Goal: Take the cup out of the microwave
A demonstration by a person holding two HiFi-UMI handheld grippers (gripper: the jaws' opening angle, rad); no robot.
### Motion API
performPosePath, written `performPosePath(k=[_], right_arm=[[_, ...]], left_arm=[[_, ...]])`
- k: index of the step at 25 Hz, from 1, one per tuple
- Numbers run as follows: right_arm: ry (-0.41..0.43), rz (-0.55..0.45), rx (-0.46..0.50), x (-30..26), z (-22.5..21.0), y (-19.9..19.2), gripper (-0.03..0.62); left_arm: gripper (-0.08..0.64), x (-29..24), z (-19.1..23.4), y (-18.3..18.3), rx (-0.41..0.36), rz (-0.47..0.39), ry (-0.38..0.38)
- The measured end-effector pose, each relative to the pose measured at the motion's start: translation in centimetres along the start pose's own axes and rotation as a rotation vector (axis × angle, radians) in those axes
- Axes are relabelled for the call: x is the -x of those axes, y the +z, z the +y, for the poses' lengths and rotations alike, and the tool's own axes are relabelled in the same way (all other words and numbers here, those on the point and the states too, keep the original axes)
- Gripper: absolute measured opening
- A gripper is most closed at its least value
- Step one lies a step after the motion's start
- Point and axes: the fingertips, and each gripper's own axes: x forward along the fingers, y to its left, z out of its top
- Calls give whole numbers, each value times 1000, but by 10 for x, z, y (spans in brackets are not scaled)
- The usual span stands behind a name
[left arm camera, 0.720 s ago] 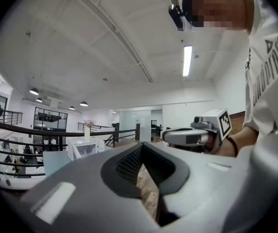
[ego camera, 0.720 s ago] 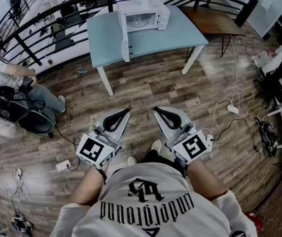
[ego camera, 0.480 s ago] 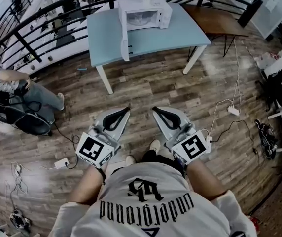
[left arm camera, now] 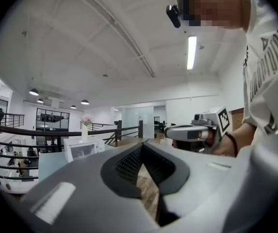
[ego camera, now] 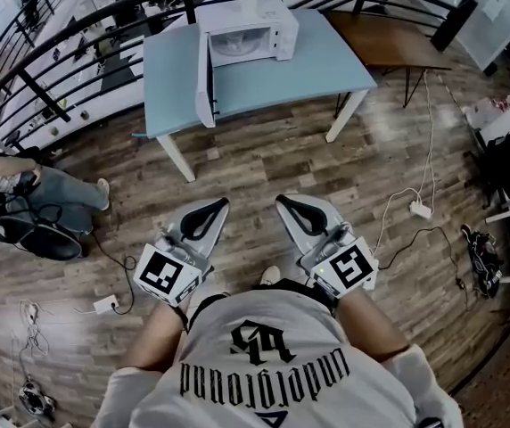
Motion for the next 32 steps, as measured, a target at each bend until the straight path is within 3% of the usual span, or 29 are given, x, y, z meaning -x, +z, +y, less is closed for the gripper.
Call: performPosePath(k=[7,11,16,20,32], right_arm=[[26,10,-4,14,-49,-11,0],[25,17,-3,13,-67,-18,0],[26,73,-11,9,-83,-34,0],[20,85,-21,3,-102,-38,0],[36,114,-35,-83,-173,-55,0]], left_arm=[[51,-50,-5,-2,45,-11,28],[51,-69,-1,-4,31,-1,26],[50,-96,7,-8,-13,6,8],[49,-124,20,-16,33,4,-23],[50,-187,114,-23,45,20,-17]])
